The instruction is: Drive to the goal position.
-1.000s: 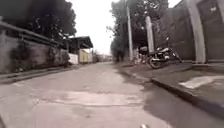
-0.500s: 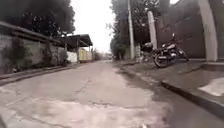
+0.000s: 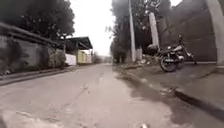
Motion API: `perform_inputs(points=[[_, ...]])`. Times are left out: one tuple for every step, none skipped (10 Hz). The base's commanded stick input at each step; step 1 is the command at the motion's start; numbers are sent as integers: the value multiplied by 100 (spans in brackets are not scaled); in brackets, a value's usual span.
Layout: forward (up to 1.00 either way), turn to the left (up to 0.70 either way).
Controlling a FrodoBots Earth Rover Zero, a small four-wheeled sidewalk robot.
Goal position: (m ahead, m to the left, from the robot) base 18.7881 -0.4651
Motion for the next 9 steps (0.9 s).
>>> perform_inputs(points=[[100, 34], [100, 13], [100, 1], [100, 0], [100, 0], [100, -32], [100, -28], [100, -8], [100, 0]])
